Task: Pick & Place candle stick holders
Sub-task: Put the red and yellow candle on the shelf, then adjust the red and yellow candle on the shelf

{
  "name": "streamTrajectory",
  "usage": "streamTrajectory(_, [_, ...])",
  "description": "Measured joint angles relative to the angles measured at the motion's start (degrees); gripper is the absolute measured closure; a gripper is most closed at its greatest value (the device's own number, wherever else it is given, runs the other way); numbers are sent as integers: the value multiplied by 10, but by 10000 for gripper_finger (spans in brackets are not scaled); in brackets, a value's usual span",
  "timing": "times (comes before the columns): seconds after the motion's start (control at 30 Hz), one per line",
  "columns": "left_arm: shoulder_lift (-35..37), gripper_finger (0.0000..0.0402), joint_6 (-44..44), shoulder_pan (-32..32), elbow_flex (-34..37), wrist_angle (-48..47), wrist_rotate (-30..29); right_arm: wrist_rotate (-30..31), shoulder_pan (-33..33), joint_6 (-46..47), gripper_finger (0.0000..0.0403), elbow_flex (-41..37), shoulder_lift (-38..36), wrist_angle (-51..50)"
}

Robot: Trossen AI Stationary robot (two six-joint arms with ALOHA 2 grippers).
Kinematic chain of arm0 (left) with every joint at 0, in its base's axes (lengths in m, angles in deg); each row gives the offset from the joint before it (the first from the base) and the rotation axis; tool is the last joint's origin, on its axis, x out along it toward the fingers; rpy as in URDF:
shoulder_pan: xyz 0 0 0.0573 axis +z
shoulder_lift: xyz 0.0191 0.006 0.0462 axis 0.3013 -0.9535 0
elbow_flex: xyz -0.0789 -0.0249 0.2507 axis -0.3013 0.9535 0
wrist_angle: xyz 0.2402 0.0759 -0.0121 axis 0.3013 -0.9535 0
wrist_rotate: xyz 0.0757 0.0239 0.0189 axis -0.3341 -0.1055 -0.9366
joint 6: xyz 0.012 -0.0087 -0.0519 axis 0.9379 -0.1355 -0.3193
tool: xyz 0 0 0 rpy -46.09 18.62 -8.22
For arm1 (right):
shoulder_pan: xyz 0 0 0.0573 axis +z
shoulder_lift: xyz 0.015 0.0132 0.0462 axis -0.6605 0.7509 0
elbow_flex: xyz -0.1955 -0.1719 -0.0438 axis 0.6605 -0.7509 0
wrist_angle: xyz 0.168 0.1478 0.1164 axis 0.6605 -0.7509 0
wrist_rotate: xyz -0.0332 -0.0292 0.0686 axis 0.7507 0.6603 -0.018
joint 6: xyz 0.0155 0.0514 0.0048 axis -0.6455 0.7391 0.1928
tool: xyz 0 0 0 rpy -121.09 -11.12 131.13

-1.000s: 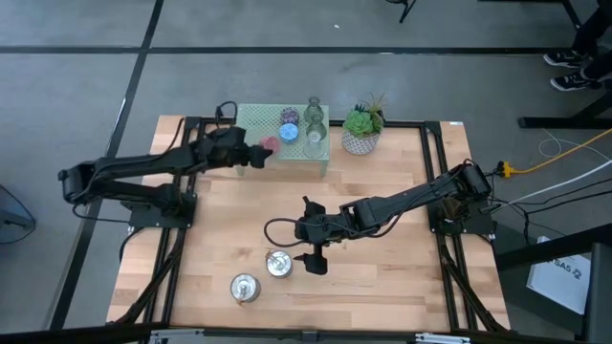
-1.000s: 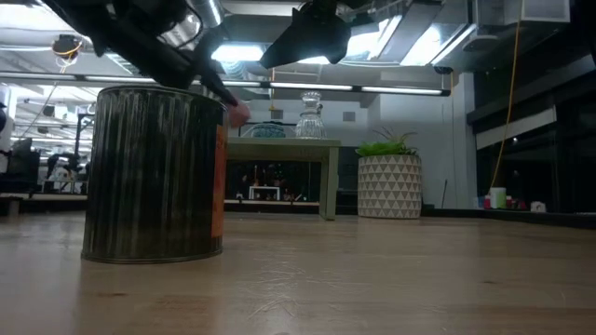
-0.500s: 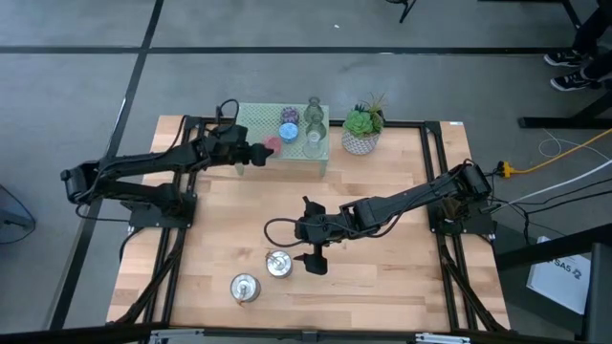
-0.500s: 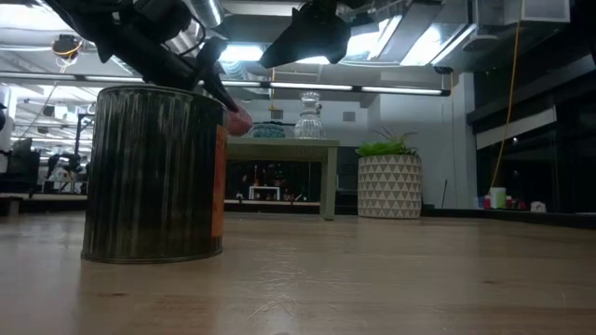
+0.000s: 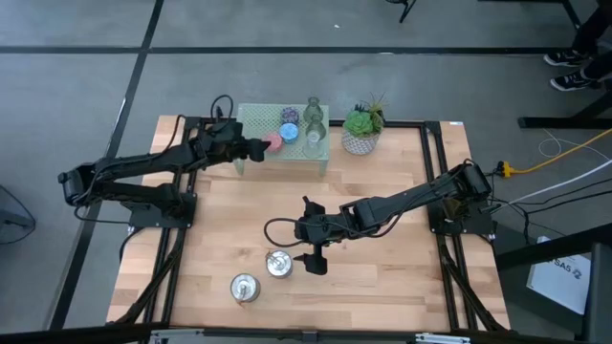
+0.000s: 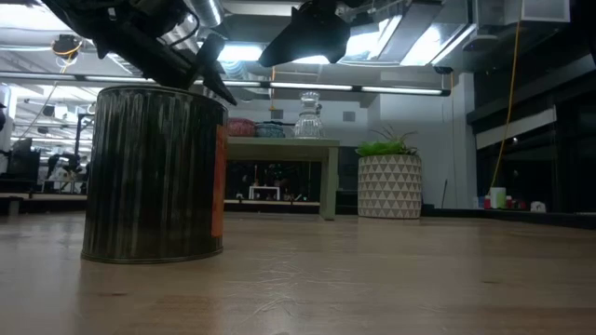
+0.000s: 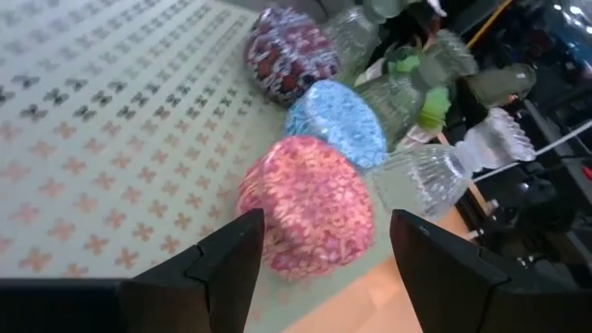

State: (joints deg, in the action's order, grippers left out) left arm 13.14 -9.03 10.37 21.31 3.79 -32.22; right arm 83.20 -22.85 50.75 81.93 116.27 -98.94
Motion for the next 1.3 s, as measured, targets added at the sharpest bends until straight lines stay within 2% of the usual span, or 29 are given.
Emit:
streamTrajectory(0.2, [24,175,131,0,0,37,-4,0,0,0,13,0,0,0])
streamTrajectory(0.37, [61,203,205,0,0,16,-88,0,0,0,13,0,0,-1])
streamTrajectory(0.53, [82,277,234,-6,0,-59,-207,0,0,0,13,0,0,-1])
streamTrajectory(0.63, [73,336,259,-16,0,-103,-218,0,0,0,13,0,0,-1])
streamTrajectory(0.73, [55,388,285,-35,0,-100,-201,2,0,0,13,0,0,0])
streamTrajectory(0.93, [10,400,298,-62,0,-86,-225,2,0,1,13,0,0,0])
streamTrajectory(1.3, [-42,399,327,-91,0,-27,-206,2,0,2,13,0,0,1])
